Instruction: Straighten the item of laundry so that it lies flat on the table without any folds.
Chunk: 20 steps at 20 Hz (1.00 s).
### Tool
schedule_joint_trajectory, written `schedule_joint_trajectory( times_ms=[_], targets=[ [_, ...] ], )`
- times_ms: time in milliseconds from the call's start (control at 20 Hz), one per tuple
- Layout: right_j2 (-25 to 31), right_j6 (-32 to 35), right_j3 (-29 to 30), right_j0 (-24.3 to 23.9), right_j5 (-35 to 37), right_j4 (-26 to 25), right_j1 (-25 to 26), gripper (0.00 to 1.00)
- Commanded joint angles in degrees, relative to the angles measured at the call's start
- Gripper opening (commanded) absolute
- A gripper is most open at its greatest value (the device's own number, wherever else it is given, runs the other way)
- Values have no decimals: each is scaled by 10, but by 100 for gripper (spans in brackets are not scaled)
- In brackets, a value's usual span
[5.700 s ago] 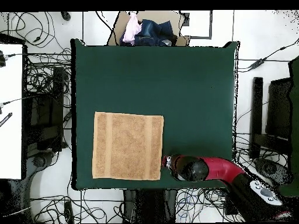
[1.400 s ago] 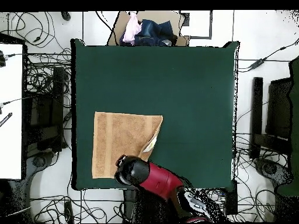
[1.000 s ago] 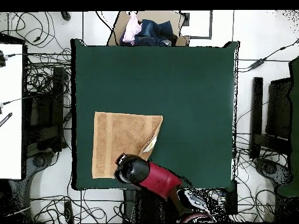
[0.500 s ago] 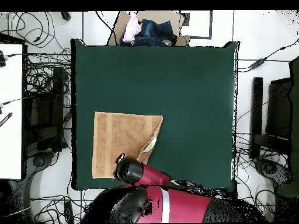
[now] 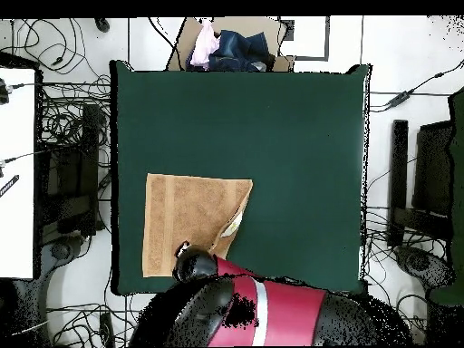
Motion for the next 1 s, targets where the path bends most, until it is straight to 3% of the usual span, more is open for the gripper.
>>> schedule_joint_trajectory(
  times_ms=[50, 250, 500, 750, 1000],
  targets=[
    [51, 91, -10, -69, -76, -79, 78, 0],
    [29, 32, -19, -149, -35, -152, 78, 0],
    [-4, -15, -95, -185, 9, -219, 113, 0],
    [-23, -13, -138, -194, 7, -274, 142, 0],
    [-22, 9, -120, -194, 46, -286, 99, 0]
  ],
)
